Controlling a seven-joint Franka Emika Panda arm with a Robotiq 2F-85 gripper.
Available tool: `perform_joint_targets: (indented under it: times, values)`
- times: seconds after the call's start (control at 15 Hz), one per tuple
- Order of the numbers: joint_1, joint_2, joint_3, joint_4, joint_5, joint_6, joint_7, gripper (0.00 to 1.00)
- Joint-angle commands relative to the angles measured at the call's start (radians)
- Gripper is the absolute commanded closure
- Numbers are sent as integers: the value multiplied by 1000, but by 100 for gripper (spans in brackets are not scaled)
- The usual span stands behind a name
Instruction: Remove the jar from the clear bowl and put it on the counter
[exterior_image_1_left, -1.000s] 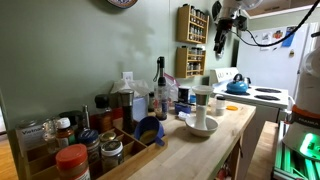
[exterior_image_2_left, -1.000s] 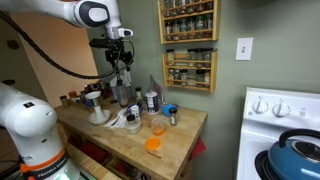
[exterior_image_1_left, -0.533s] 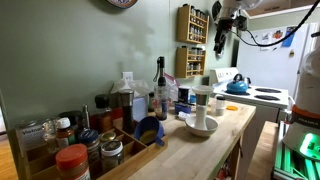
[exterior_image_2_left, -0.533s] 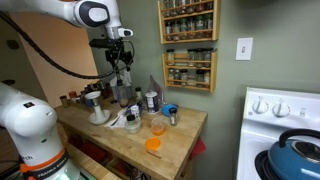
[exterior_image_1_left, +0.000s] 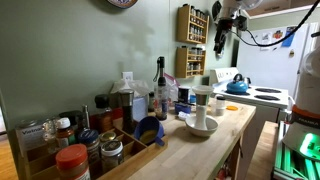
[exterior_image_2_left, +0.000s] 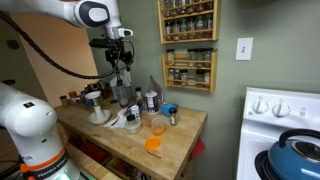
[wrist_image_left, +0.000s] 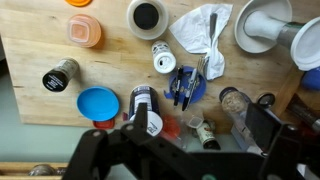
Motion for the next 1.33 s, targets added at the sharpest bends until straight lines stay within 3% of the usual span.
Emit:
perform_joint_targets:
  times: [0.0, 0.8, 1.27]
  values:
    - [-8, 1, 6, 2, 5, -2, -4, 0]
    - [-8, 1, 6, 2, 5, -2, -4, 0]
    - [-63, 293, 119, -46, -157, 337, 181, 0]
